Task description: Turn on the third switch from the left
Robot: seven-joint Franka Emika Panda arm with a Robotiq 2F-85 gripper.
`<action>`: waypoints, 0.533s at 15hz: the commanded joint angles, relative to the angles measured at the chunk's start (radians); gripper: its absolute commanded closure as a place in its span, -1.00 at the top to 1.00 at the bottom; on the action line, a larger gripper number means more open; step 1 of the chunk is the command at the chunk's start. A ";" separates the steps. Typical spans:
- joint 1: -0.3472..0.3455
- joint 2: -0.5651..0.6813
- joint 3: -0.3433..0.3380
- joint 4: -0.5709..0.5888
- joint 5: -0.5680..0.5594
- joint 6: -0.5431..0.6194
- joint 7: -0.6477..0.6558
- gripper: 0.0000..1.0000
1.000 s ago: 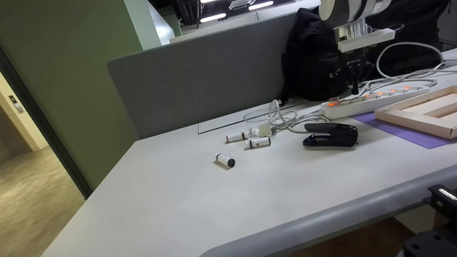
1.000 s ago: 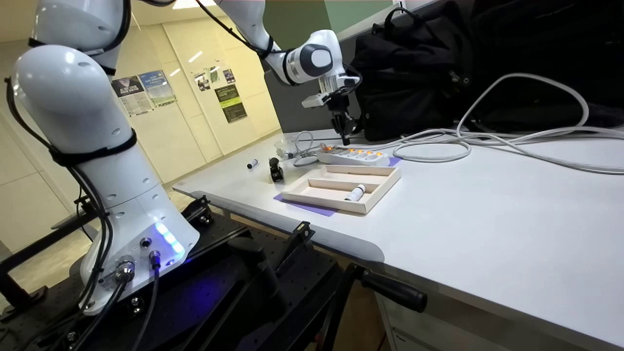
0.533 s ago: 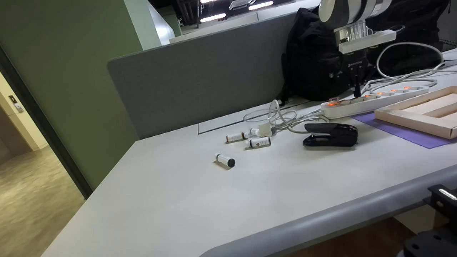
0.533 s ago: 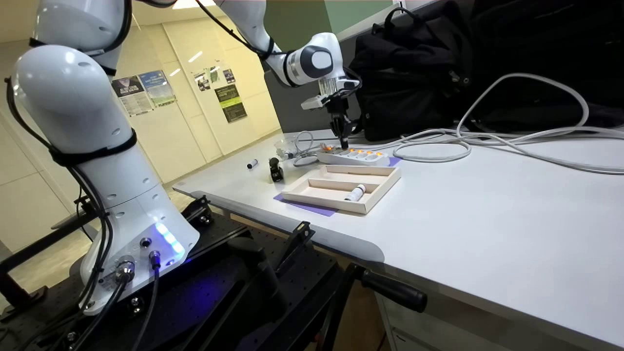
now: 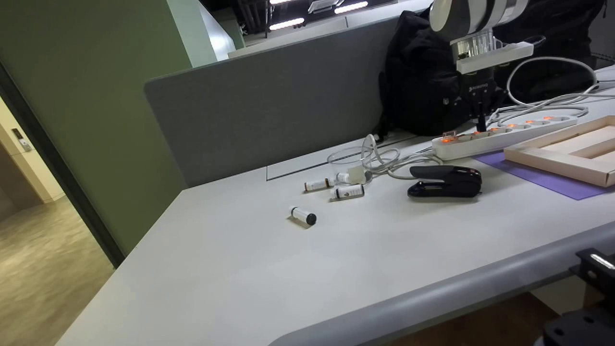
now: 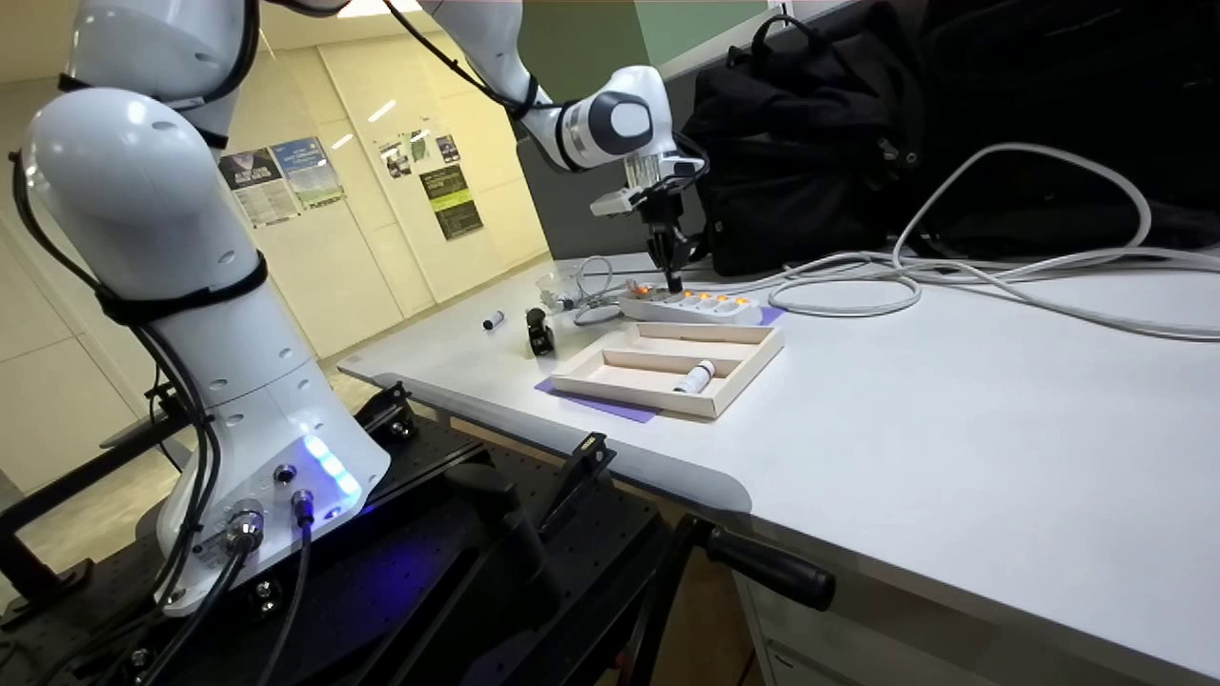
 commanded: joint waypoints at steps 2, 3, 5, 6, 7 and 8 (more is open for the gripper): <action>-0.016 0.032 0.014 0.038 0.033 -0.021 0.004 -1.00; -0.028 -0.010 0.021 0.025 0.049 -0.019 -0.010 -1.00; -0.053 -0.092 0.037 -0.011 0.092 0.009 -0.041 -1.00; -0.061 -0.131 0.043 -0.029 0.107 0.022 -0.061 -1.00; -0.067 -0.167 0.046 -0.042 0.117 0.029 -0.076 -1.00; -0.065 -0.200 0.040 -0.050 0.109 0.011 -0.087 -0.48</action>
